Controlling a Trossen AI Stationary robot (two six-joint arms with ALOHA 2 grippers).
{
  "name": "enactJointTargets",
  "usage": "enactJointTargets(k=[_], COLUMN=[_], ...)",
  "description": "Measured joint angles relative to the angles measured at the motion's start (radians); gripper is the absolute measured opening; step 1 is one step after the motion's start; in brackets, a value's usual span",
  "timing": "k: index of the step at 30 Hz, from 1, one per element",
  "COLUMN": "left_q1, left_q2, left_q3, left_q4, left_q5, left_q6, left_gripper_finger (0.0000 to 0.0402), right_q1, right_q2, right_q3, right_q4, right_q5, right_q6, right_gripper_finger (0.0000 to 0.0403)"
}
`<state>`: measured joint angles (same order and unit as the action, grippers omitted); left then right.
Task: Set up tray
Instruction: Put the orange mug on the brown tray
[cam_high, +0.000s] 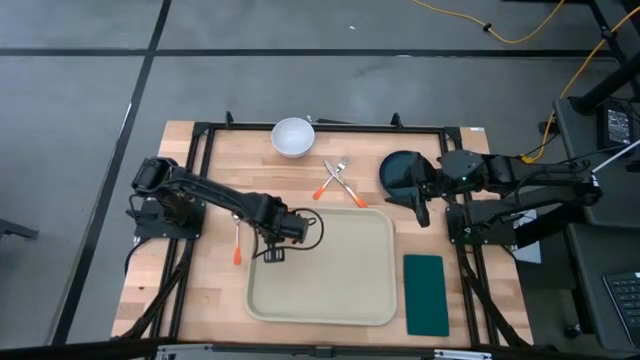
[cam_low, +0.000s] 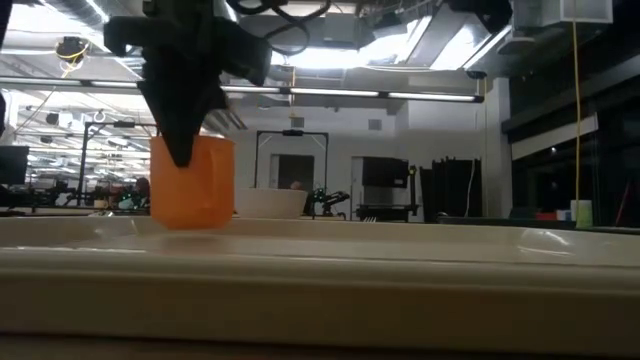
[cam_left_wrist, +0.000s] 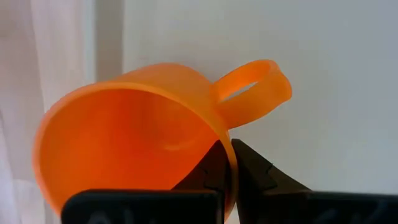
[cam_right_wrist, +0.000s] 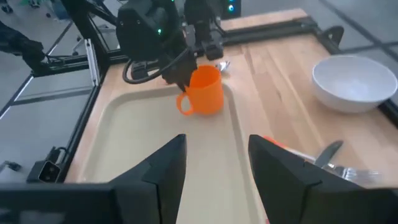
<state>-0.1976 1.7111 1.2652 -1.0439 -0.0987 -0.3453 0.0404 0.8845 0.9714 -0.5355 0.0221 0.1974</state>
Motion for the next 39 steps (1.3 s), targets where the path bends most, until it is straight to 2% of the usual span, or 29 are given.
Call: enactJointTargets(k=[7,20,30,34,39], left_q1=[0.045,0.049,0.046,0.057,0.064], left_q2=[0.000,0.000,-0.005,-0.004,-0.001], left_q3=[0.000,0.000,-0.075,-0.079,-0.079], left_q4=[-0.023,-0.024,0.029,0.037,0.038], left_q5=[0.005,0.034,0.037,0.044,0.081], left_q6=[0.027,0.063,0.018,-0.003,-0.028], left_gripper_finger=[0.0002,0.0003,0.0005,0.0019,0.0062], right_q1=[0.000,0.000,0.000,0.000,0.000], right_q2=[0.000,0.000,0.000,0.000,0.000], right_q3=[0.000,0.000,0.000,0.000,0.000], right_q4=[-0.018,-0.034,-0.034,-0.033,-0.033], right_q5=[0.000,0.000,0.000,0.000,0.000], right_q6=[0.034,0.057,0.056,0.055,0.053], right_gripper_finger=[0.0178,0.0178,0.0178,0.0178,0.0178])
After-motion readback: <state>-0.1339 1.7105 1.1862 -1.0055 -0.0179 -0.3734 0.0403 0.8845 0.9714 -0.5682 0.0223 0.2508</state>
